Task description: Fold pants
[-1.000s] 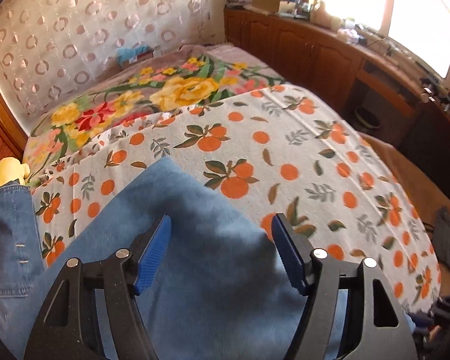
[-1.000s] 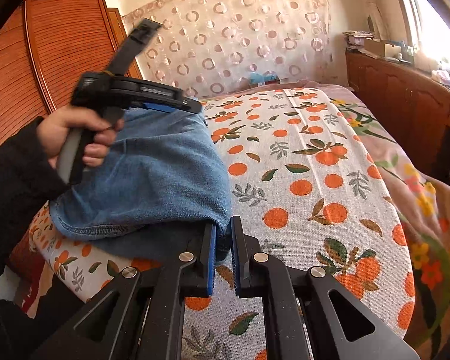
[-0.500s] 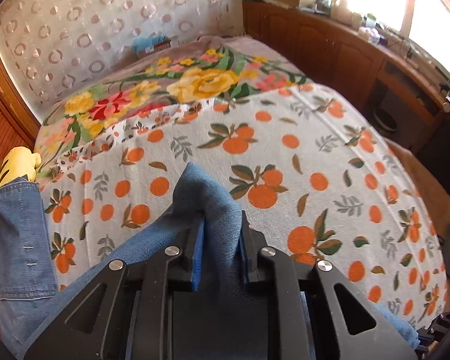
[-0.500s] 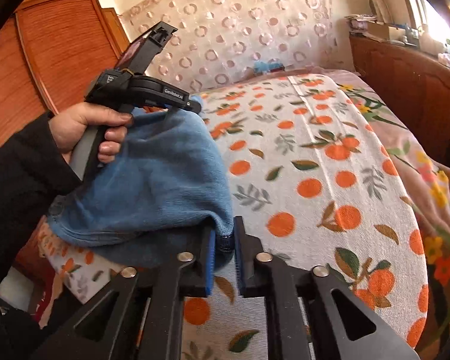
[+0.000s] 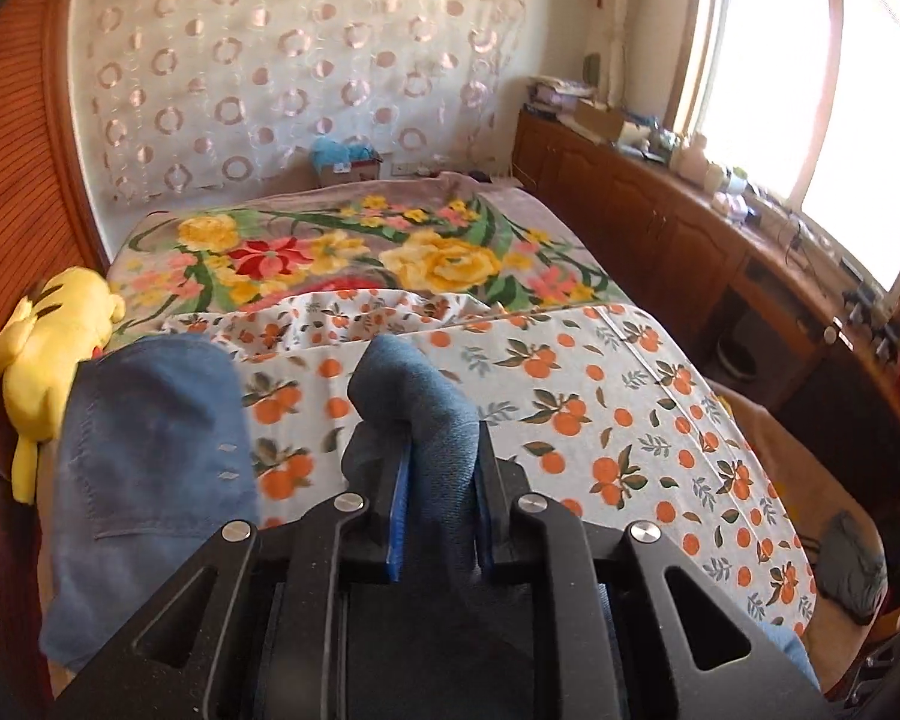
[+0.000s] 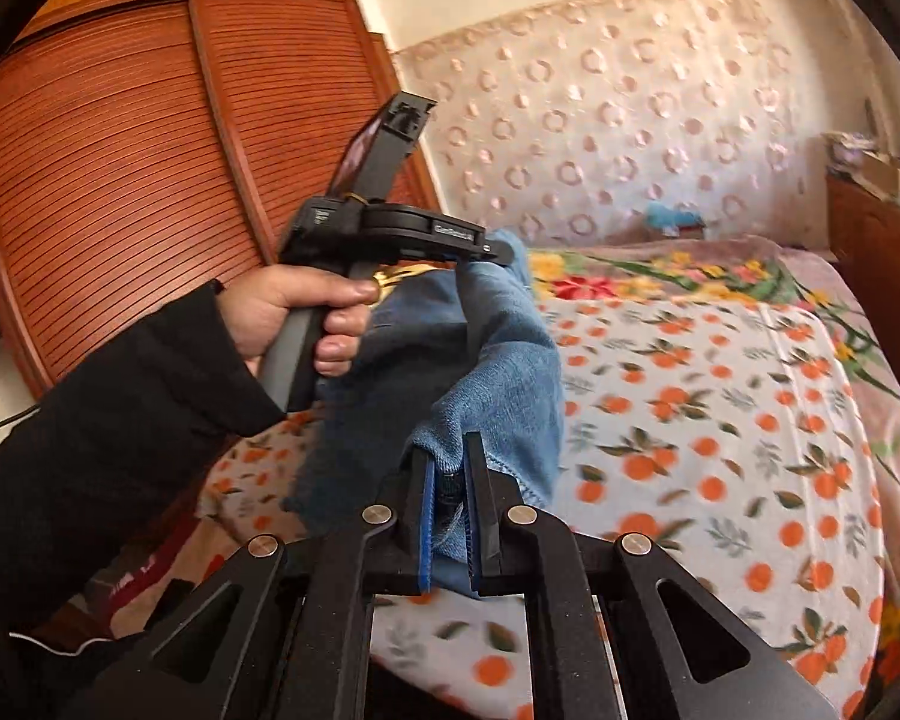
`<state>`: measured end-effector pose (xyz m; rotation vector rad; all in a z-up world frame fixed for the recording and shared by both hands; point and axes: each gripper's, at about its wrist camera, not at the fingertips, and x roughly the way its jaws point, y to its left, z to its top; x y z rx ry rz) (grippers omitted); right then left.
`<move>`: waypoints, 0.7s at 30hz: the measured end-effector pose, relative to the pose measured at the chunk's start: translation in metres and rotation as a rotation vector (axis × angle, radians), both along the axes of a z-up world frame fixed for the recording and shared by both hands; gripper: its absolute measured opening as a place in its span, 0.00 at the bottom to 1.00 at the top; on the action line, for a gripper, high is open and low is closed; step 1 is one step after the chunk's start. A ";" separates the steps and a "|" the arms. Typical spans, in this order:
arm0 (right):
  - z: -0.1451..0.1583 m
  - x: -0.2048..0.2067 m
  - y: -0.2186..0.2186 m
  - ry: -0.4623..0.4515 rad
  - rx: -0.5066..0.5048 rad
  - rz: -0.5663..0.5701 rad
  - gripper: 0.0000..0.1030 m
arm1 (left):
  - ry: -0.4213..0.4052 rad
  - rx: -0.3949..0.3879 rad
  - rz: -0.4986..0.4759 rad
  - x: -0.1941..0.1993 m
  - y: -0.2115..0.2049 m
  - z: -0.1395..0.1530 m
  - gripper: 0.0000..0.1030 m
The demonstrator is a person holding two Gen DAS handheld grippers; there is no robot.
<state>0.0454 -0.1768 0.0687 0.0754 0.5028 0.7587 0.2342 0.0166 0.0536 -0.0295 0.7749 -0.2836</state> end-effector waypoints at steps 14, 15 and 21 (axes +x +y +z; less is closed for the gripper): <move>-0.012 -0.011 0.102 0.025 -0.127 0.209 0.08 | -0.025 -0.095 0.129 -0.055 0.103 -0.041 0.17; -0.011 -0.011 0.104 0.015 -0.140 0.208 0.08 | -0.018 -0.098 0.137 -0.054 0.106 -0.047 0.17; -0.002 -0.016 0.102 0.016 -0.157 0.191 0.08 | -0.009 -0.105 0.149 -0.055 0.113 -0.064 0.17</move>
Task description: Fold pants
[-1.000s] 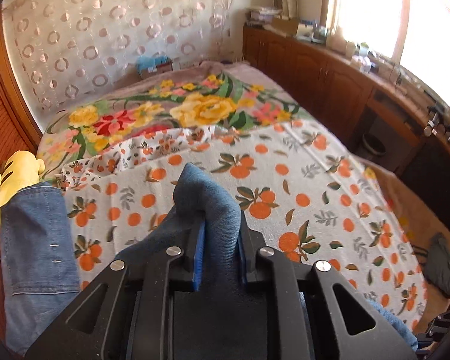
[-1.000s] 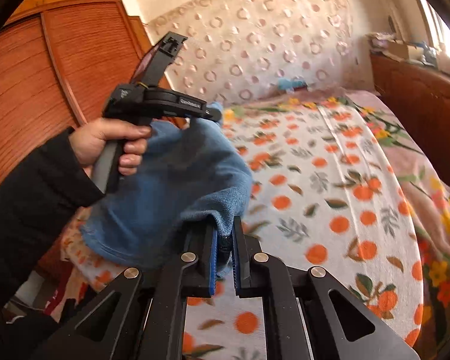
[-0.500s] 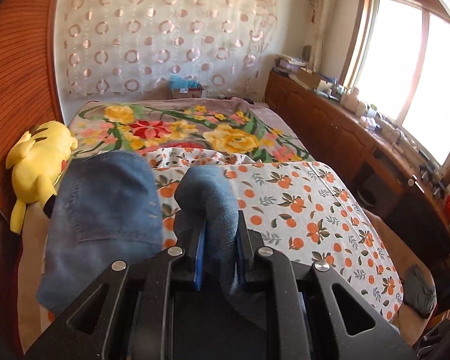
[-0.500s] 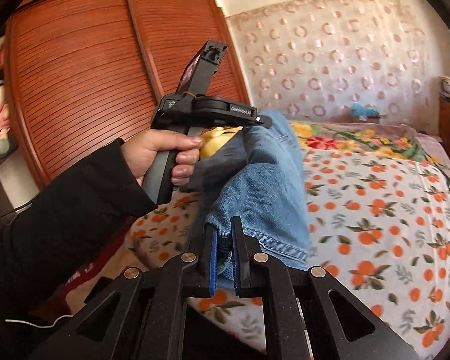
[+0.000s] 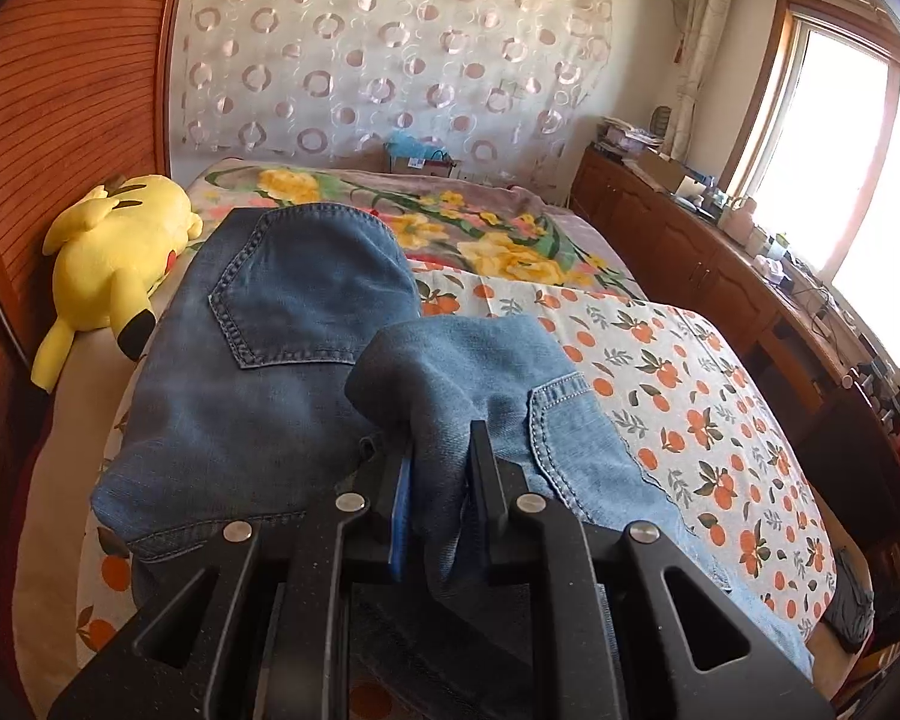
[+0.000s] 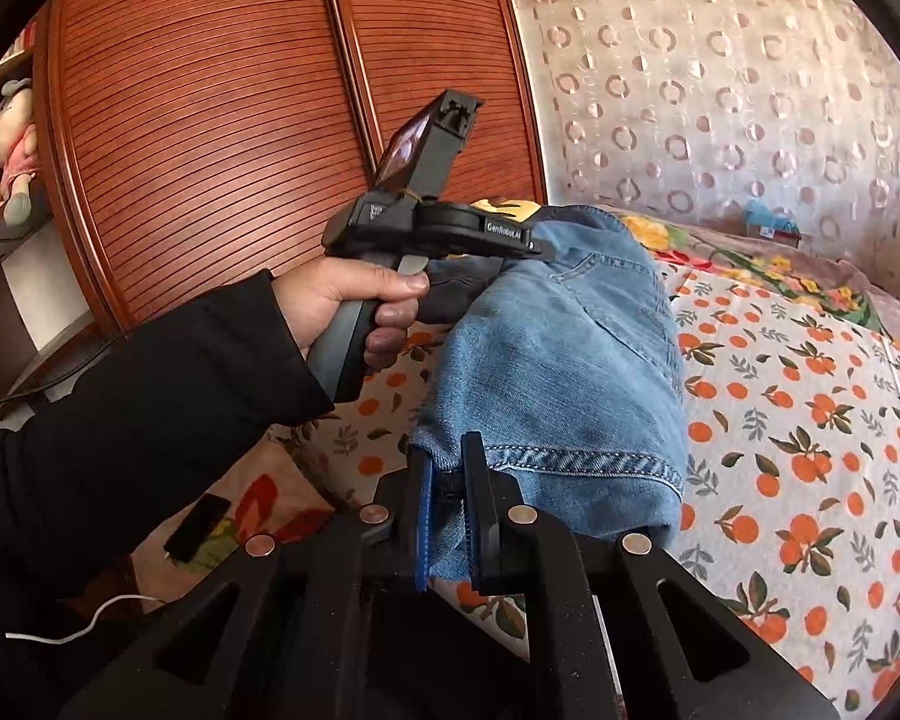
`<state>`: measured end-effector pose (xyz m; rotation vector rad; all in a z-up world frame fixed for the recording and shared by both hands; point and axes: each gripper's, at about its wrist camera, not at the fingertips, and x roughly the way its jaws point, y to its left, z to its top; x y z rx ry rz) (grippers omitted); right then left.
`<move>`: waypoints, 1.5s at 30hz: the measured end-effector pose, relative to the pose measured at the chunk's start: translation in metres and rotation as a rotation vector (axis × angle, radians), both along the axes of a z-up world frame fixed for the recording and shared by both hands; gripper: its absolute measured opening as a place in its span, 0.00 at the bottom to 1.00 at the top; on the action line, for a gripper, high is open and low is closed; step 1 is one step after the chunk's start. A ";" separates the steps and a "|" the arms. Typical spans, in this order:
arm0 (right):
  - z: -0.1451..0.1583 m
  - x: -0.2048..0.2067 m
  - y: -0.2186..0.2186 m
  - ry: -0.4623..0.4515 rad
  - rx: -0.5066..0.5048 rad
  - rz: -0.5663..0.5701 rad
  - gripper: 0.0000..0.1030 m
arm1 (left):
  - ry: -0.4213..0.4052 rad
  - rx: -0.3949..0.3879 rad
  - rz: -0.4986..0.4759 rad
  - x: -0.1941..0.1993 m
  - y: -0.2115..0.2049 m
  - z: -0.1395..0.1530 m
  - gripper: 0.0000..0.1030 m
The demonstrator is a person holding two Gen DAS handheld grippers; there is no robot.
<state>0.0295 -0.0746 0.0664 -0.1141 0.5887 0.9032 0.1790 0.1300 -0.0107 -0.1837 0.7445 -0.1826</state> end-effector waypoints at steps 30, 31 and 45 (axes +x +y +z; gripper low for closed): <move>-0.060 0.060 0.048 0.082 -0.067 -0.068 0.29 | -0.053 0.058 0.040 -0.056 0.022 0.003 0.27; -0.060 0.058 0.049 0.085 -0.066 -0.064 0.29 | -0.059 0.056 0.039 -0.060 0.022 0.004 0.32; -0.042 0.073 0.026 0.025 -0.043 -0.101 0.51 | -0.049 0.046 0.007 -0.071 -0.002 -0.008 0.74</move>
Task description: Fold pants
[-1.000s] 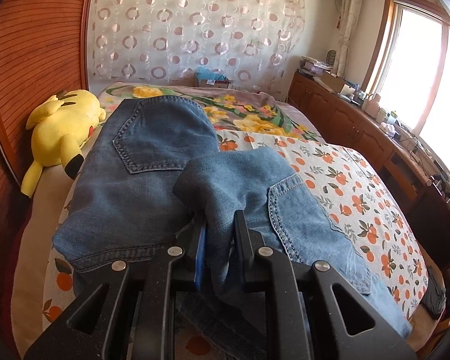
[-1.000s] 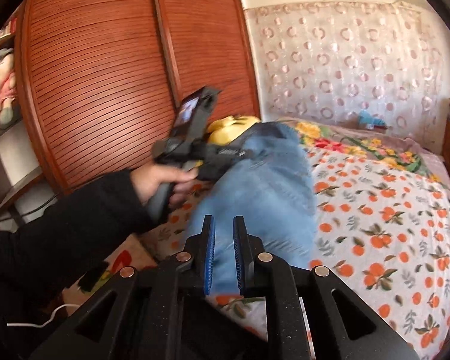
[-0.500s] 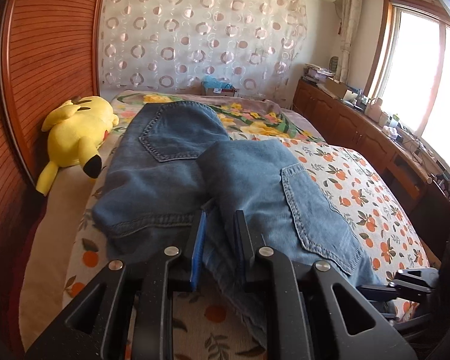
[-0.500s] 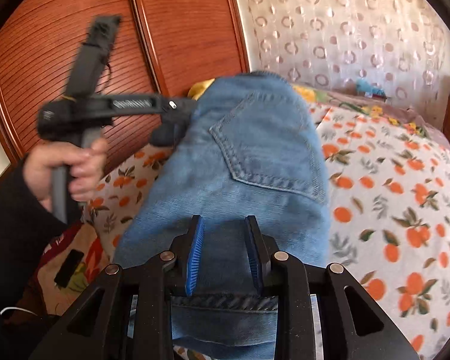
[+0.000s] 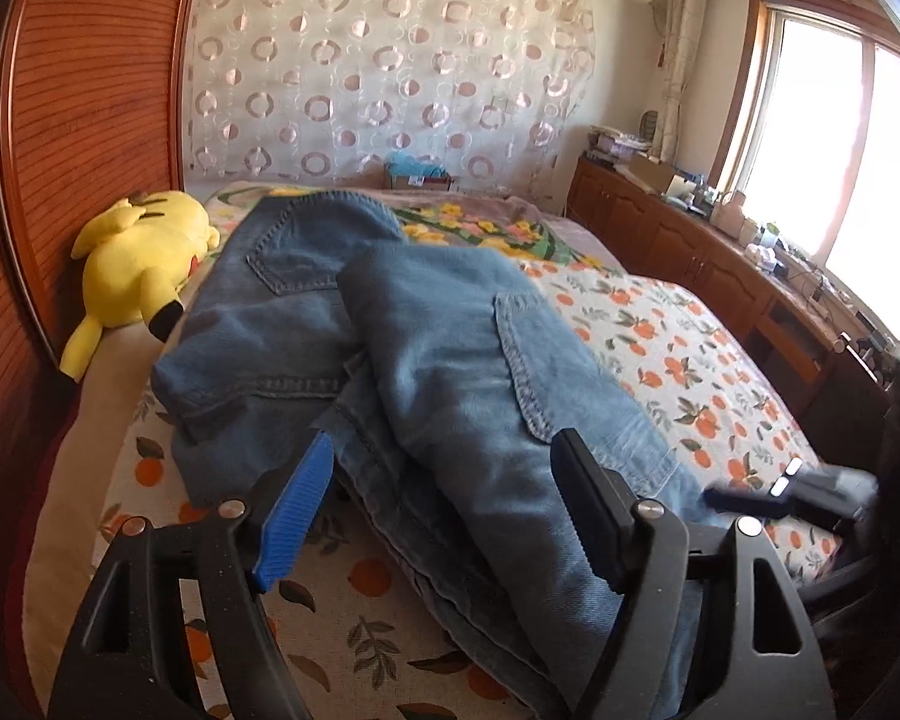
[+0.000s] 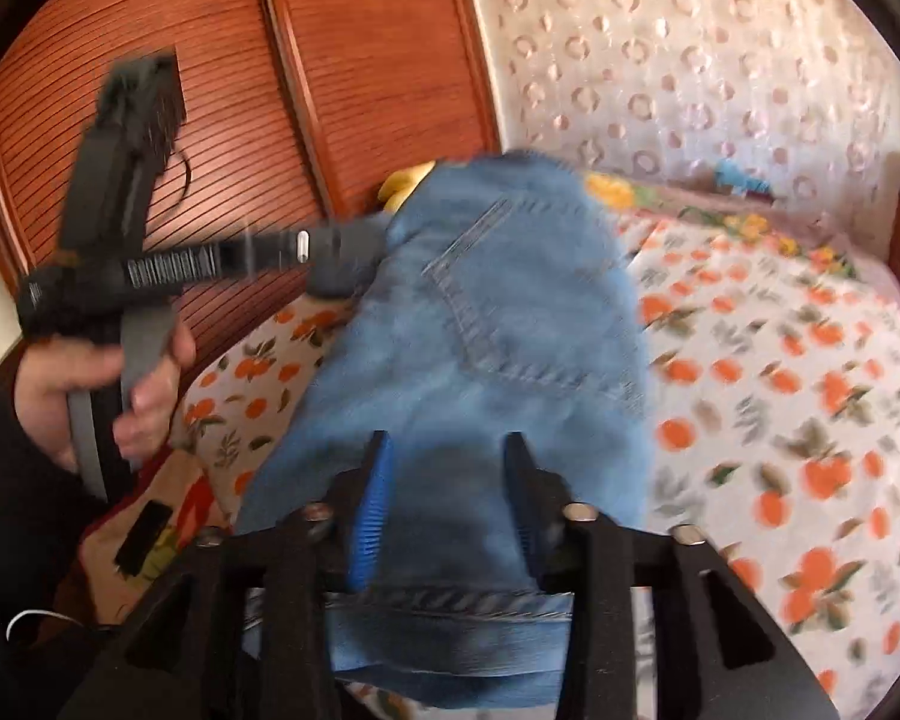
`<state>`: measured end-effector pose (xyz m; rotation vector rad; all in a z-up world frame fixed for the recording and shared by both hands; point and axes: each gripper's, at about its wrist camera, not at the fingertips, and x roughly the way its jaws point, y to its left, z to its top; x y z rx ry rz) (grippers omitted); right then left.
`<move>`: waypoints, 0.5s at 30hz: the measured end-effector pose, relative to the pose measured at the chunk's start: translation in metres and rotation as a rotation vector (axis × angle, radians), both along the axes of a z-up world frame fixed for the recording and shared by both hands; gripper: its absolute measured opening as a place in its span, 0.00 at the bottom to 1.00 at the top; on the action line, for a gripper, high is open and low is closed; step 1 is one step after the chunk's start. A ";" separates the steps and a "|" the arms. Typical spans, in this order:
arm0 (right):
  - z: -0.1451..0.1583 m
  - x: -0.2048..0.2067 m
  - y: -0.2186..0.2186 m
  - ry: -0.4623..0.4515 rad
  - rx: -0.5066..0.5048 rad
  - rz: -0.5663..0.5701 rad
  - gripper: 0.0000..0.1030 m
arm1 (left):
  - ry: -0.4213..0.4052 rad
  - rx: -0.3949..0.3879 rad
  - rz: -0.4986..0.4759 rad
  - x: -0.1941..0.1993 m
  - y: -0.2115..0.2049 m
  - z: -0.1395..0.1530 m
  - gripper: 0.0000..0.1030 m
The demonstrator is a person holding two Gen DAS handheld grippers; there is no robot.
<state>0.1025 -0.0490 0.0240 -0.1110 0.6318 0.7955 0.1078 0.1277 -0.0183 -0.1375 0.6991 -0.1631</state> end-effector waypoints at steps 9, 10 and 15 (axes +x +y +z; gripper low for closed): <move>0.003 0.065 -0.010 0.018 -0.072 -0.043 0.65 | 0.109 -0.036 0.031 0.012 0.007 -0.039 0.74; 0.001 0.072 -0.006 0.024 -0.078 -0.043 0.65 | 0.115 -0.048 0.030 0.012 0.008 -0.042 0.74; -0.004 0.098 0.014 0.066 -0.069 -0.022 0.65 | 0.124 -0.060 0.025 0.015 0.006 -0.047 0.75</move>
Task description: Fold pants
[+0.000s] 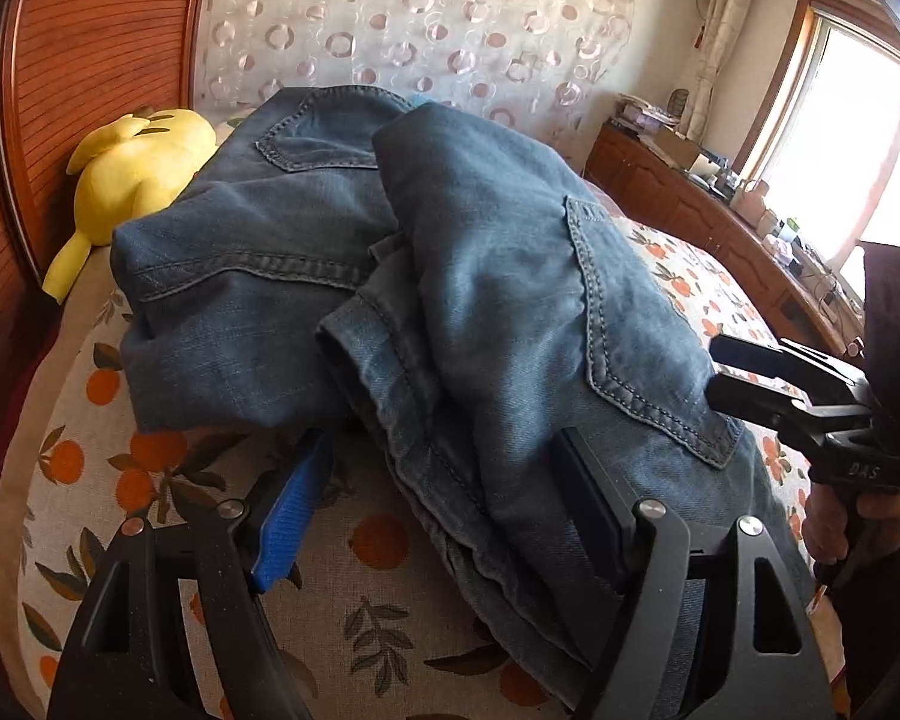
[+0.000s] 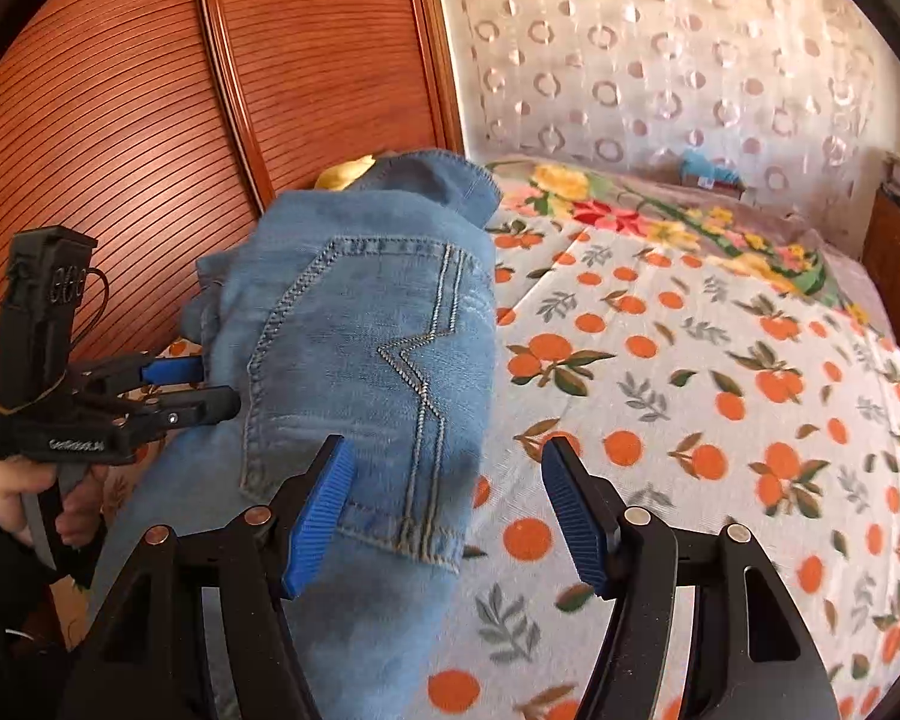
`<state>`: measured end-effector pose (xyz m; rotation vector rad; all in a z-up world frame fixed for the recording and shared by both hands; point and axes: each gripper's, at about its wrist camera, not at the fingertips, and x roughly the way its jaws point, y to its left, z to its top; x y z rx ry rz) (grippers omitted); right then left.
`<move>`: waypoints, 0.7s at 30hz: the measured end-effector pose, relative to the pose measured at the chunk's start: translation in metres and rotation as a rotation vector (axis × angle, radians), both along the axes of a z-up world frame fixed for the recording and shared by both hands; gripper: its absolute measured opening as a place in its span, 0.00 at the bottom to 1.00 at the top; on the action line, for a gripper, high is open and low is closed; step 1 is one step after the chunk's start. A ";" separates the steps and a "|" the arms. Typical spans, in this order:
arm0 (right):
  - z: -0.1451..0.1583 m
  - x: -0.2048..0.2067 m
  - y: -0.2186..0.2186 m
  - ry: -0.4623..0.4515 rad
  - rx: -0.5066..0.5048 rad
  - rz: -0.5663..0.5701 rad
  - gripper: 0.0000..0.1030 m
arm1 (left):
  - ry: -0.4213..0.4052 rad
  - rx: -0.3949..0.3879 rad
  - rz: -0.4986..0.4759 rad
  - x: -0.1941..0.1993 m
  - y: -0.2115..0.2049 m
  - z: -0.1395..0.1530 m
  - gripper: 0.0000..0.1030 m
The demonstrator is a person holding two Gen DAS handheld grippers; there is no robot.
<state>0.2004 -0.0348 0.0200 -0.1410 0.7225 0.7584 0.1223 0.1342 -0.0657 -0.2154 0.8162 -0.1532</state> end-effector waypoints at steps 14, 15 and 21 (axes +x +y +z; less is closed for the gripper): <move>-0.031 0.042 0.007 0.087 0.082 0.008 0.66 | 0.001 -0.118 -0.033 -0.003 0.002 0.002 0.75; -0.032 0.042 0.007 0.084 0.080 0.008 0.66 | -0.006 -0.122 -0.042 -0.004 0.000 0.003 0.75; -0.033 0.042 0.008 0.089 0.083 0.013 0.66 | 0.028 -0.074 -0.047 0.008 -0.010 -0.001 0.75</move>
